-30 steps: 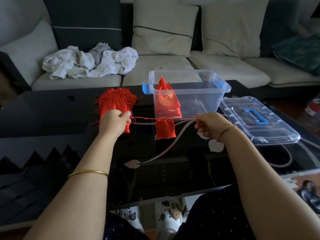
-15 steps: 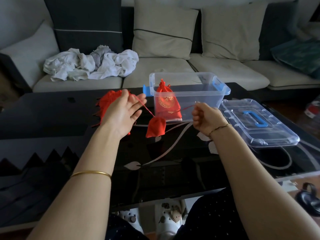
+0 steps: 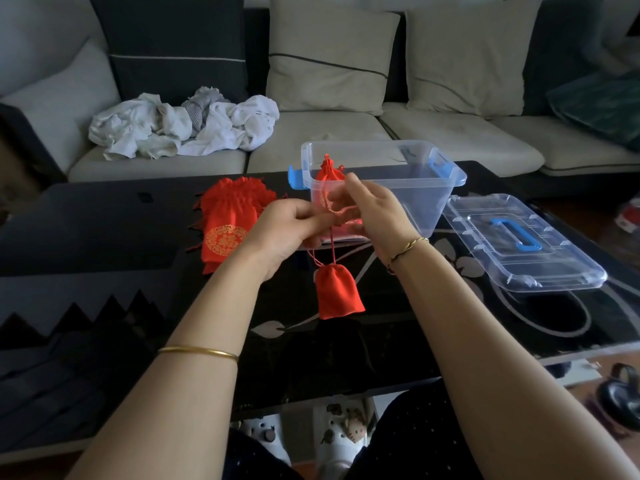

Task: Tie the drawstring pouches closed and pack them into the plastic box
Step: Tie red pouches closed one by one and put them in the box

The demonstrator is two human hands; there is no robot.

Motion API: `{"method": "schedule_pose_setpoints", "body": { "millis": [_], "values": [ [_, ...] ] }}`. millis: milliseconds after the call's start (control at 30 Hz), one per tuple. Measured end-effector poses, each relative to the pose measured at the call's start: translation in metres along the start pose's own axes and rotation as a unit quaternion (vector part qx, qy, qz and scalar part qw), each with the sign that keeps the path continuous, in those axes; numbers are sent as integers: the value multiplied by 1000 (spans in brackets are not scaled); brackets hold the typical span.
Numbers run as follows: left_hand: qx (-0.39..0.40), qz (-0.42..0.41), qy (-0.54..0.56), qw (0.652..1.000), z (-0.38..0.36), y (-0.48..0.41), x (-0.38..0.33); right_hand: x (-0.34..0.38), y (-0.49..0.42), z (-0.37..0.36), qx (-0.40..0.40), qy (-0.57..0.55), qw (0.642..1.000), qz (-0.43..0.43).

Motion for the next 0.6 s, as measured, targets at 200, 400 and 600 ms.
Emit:
{"method": "schedule_pose_setpoints", "body": {
  "millis": [200, 400, 600],
  "values": [
    [9, 12, 42, 999, -1, -2, 4, -28, 4, 0, 77, 96, 987, -99],
    [-48, 22, 44, 998, 8, -2, 6, -28, 3, -1, 111, 47, 984, -132],
    [-22, -12, -45, 999, 6, -4, 4, -34, 2, 5, 86, 188, 972, -113]
  ]
}}
Point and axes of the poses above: each hand's wrist, its own y-axis away from the middle knuckle, its own z-axis out of the back of the hand, x = y × z, the point moved 6 cm from there along -y, towards the middle knuckle, and after that the axes turned 8 degrees about -y, right-handed, at the moved point
